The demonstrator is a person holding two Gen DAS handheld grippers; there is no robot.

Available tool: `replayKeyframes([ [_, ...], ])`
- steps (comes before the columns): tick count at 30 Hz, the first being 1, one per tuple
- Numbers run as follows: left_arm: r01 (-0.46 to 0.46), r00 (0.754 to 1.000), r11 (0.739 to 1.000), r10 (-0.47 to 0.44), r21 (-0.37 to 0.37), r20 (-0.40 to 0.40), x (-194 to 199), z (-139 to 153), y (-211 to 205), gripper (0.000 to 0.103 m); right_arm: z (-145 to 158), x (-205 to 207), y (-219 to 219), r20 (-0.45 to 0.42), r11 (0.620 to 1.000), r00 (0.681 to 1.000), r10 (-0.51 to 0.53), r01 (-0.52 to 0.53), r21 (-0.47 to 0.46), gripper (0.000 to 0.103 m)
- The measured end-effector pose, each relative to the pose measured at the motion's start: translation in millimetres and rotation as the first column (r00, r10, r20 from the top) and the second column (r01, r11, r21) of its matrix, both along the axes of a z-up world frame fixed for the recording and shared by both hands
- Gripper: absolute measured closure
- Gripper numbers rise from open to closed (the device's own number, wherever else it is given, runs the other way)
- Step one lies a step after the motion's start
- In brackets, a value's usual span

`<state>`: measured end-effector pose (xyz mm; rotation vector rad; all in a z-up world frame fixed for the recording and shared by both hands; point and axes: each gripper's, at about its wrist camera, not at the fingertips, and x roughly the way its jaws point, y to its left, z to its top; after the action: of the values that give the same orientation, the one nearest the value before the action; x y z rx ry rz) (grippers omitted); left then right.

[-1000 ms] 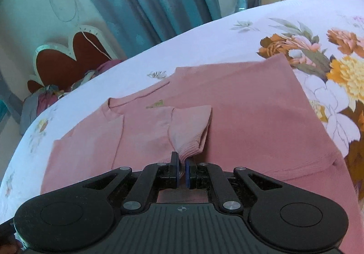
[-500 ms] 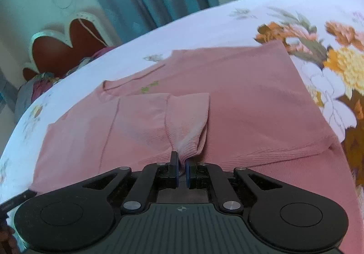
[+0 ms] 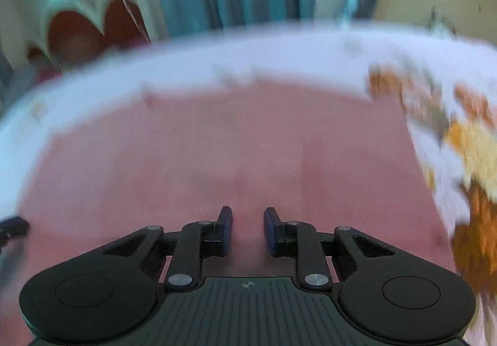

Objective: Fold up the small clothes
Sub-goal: 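Open both grippers and move them to the sweatshirt hem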

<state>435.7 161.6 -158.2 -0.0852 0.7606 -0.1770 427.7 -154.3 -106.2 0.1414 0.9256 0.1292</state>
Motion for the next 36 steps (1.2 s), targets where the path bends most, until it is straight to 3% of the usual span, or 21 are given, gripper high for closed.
replayKeyframes([
  [2,0.001,1.000,1.000,-0.001,-0.020,0.007,6.2,10.1,5.9,0.070,11.1,0.0,-5.6,0.029,1.000,0.999,-0.019,0.019,0.009,0.081],
  [5,0.004,0.996,1.000,-0.004,-0.008,0.085,28.9,24.7,9.7,0.052,20.2,10.3,-16.8,0.094,0.996,0.993,-0.077,0.074,0.041,0.081],
  [9,0.023,0.997,1.000,-0.022,-0.001,0.078,90.1,22.9,8.3,0.049,18.2,50.5,-13.4,0.111,0.994,0.990,-0.087,0.079,0.071,0.081],
  [13,0.024,0.999,0.999,-0.023,-0.033,0.026,130.1,6.0,10.1,0.050,13.5,81.4,17.6,0.111,0.996,0.994,-0.012,0.003,0.087,0.081],
  [18,0.052,0.997,0.998,-0.053,0.029,0.047,135.8,-0.9,10.3,0.050,-3.6,90.9,40.0,0.091,0.995,0.993,0.080,-0.084,0.046,0.081],
  [20,0.027,0.999,0.997,-0.030,0.070,0.038,139.1,-3.6,13.7,0.050,-12.8,93.9,31.9,0.073,0.999,0.997,-0.018,0.022,-0.047,0.081],
  [22,0.030,0.999,0.998,-0.031,0.056,0.032,139.3,-2.9,16.6,0.049,-14.7,92.7,17.7,0.074,0.995,0.993,-0.096,0.096,0.005,0.093],
  [24,0.036,0.998,0.994,-0.040,0.103,0.043,135.4,6.6,8.6,0.047,-7.3,90.7,27.2,0.101,0.996,0.991,-0.088,0.090,-0.013,0.093],
  [25,0.027,0.996,0.992,-0.037,0.120,0.079,130.2,13.4,3.5,0.046,-2.9,89.3,34.4,0.126,0.997,0.989,-0.075,0.078,-0.021,0.092],
  [27,0.038,0.992,0.996,-0.046,0.076,0.119,121.8,25.4,-7.9,0.042,3.4,92.3,51.6,0.154,0.999,0.987,-0.036,0.036,0.006,0.079],
  [28,0.060,0.991,0.997,-0.065,0.046,0.116,119.4,27.1,-16.8,0.035,4.2,94.5,61.3,0.163,1.000,0.986,-0.019,0.017,0.011,0.058],
  [29,0.097,0.988,0.994,-0.101,0.043,0.116,116.5,27.3,-31.0,0.031,4.2,96.7,72.3,0.170,1.000,0.985,0.006,-0.008,0.010,0.050],
  [32,0.143,0.985,0.989,-0.147,0.048,0.091,114.6,20.8,-58.6,0.028,-1.1,105.9,101.0,0.144,0.994,0.984,0.106,-0.110,0.019,0.051],
  [34,0.138,0.989,0.990,-0.139,0.017,0.054,118.1,9.4,-61.3,0.028,-10.3,111.7,114.6,0.107,0.986,0.981,0.164,-0.166,0.007,0.062],
  [36,0.111,0.994,0.993,-0.112,0.044,0.019,122.5,-3.9,-53.1,0.028,-17.8,114.0,119.2,0.092,0.979,0.974,0.205,-0.204,-0.021,0.063],
])
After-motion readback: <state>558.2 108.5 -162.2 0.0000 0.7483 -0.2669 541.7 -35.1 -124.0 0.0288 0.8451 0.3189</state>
